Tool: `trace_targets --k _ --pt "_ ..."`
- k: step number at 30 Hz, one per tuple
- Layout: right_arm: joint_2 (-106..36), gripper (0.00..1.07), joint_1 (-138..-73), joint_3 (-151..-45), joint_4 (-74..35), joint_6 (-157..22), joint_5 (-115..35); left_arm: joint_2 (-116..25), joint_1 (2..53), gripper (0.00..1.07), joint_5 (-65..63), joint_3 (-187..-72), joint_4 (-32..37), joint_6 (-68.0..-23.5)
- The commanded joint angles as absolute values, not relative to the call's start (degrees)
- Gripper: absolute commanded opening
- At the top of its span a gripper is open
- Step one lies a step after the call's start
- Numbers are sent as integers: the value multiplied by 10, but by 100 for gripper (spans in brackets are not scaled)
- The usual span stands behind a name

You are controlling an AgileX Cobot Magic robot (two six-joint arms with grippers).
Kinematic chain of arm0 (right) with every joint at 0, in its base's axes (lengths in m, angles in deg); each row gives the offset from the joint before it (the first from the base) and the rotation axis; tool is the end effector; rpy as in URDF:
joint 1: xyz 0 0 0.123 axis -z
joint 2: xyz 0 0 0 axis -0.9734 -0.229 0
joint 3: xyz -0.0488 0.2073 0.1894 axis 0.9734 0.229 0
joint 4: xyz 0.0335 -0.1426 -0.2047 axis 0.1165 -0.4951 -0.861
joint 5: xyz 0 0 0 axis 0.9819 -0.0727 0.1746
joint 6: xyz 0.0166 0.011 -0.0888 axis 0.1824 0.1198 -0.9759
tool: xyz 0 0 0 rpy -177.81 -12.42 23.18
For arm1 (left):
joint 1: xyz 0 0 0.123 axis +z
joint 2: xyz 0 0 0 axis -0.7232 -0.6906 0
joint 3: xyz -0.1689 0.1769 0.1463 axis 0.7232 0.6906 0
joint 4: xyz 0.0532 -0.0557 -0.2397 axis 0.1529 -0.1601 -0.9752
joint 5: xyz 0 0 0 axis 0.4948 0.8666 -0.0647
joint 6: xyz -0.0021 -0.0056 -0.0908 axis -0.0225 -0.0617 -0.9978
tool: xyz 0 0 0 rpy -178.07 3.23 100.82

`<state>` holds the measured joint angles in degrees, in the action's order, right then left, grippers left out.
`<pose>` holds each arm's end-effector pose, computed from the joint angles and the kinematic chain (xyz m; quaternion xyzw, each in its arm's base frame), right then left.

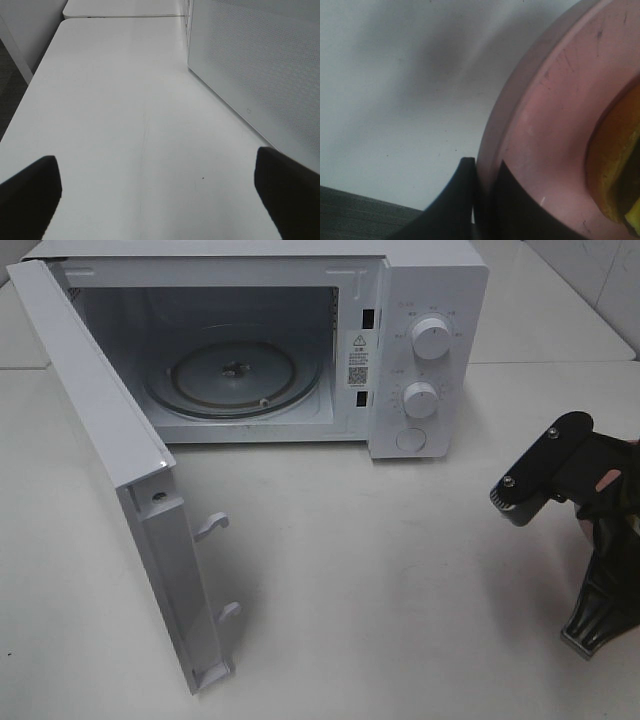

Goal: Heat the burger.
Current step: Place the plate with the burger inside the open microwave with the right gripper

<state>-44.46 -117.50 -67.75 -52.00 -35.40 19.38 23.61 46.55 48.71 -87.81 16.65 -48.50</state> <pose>0.1771 0.0998 0.1955 -0.2667 0.9370 -0.1964 0.1113 -0.0060 -0.0005 0.2782 0.0061 0.8486 0.0028 0.5290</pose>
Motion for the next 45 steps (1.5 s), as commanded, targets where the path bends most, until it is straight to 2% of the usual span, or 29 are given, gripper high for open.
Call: trace_targets --k 1,12,15,21,23,28,35,45 --pt "-426 1 -1196 -669 -554 -344 227 249 463 103 478 -876 163 -486" --pt "-364 1 -1310 -631 -550 -322 273 249 463 103 478 -876 163 -486" --pt "-364 1 -1318 -630 -550 -321 275 249 463 103 478 -876 163 -486" --pt "-362 1 -1386 -629 -550 -319 279 249 463 103 478 -876 163 -486" --pt "-362 1 -1431 -629 -555 -319 277 249 463 103 478 -876 163 -486" --pt "-362 1 -1464 -629 -557 -319 270 249 463 103 478 -876 163 -486" --pt "-362 1 -1484 -629 -560 -341 258 249 463 103 478 -876 163 -486" --pt "-362 1 -1484 -629 -560 -489 189 249 463 103 478 -876 163 -486"
